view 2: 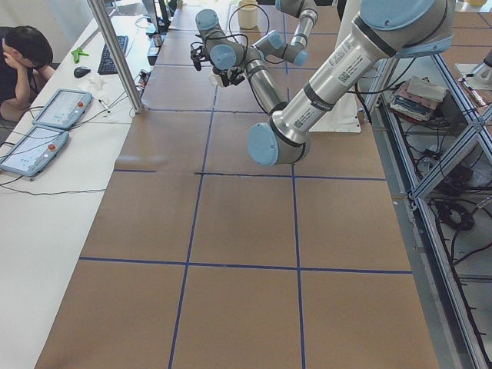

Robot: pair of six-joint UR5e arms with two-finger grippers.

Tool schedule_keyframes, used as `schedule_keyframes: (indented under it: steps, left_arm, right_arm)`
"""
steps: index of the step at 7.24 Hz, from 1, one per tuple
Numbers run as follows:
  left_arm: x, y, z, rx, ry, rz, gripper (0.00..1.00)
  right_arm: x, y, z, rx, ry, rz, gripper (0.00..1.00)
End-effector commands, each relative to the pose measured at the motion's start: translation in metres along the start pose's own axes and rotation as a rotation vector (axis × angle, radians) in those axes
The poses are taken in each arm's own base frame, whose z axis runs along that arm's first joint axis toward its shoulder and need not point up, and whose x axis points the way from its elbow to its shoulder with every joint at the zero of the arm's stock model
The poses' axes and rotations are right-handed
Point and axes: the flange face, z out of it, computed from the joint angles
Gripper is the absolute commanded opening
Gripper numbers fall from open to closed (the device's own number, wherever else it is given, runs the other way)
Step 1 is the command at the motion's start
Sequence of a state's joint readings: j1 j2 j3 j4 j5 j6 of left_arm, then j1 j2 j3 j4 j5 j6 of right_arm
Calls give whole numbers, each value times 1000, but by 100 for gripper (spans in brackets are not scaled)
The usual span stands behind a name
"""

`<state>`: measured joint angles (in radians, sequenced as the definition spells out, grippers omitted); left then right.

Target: Left arm hands cup to right arm to dump lemon

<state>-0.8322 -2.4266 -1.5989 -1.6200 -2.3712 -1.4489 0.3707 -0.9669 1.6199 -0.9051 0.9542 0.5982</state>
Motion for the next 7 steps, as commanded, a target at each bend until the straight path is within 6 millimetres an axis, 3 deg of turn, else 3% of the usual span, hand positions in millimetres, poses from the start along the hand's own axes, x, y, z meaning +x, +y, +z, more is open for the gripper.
schedule_keyframes:
  steps: [1,3,6,7]
  left_arm:
    - [7,-3,2,0,-3,-12,100]
    - [6,-6,5,0,-8,-19,100]
    - [8,7,23,-25,-21,-7,100]
    - [8,8,24,-27,-22,-12,90]
  right_arm:
    - [-5,-4,-2,4,-7,12,48]
    - [-11,-1,-4,1,-16,12,48]
    - [-15,-9,-6,10,-23,25,48]
    - [-14,-9,-6,11,-21,25,48]
